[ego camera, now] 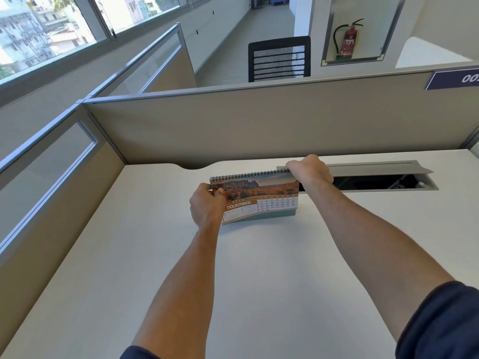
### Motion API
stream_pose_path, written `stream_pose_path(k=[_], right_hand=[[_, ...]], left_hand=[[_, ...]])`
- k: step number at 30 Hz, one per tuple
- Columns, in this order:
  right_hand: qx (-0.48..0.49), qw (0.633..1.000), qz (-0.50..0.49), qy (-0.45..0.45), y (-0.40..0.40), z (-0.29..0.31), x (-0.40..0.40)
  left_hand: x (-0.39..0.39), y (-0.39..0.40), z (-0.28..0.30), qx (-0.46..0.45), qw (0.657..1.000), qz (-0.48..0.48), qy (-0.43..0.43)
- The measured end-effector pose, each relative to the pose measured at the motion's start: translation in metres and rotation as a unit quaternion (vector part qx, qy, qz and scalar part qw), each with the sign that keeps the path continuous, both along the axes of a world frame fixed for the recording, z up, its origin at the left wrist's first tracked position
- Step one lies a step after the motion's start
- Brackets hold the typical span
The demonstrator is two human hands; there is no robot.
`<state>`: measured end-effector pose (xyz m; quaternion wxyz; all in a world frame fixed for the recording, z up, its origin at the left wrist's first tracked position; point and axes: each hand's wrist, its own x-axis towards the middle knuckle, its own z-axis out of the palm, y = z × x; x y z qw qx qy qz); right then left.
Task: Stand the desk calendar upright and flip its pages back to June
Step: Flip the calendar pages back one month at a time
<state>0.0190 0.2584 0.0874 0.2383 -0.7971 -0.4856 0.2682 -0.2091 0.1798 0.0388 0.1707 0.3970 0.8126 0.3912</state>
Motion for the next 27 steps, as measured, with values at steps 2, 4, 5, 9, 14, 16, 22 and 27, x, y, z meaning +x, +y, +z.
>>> stream_pose_path(k=[2, 4, 5, 9, 14, 16, 22, 27], right_hand=[[0.001, 1.0, 0.0, 0.003, 0.0, 0.0, 0.0], [0.003, 1.0, -0.001, 0.009, 0.001, -0.001, -0.001], [0.003, 1.0, -0.001, 0.011, 0.001, -0.002, -0.001], [0.004, 1.0, 0.003, 0.026, 0.003, -0.003, -0.001], [0.013, 0.997, 0.018, 0.073, 0.006, -0.004, -0.003], [0.037, 0.992, 0.028, 0.116, 0.009, -0.008, -0.003], [0.151, 0.942, 0.022, 0.299, 0.002, -0.01, 0.001], [0.193, 0.881, 0.086, 0.423, -0.01, 0.001, 0.01]], left_hand=[[0.0, 0.0, -0.001, 0.0, 1.0, 0.0, -0.002], [0.001, 0.0, 0.0, 0.001, 1.0, 0.001, -0.001], [0.001, 0.0, 0.0, 0.001, 1.0, 0.001, 0.0], [0.001, 0.0, 0.0, 0.001, 1.0, 0.0, 0.004], [0.0, 0.0, 0.001, -0.007, 1.0, 0.006, 0.014], [0.0, 0.001, 0.001, -0.009, 1.0, 0.006, 0.019], [-0.001, 0.0, -0.001, -0.011, 1.0, 0.006, 0.021], [-0.002, 0.0, -0.001, -0.005, 1.0, -0.002, 0.009]])
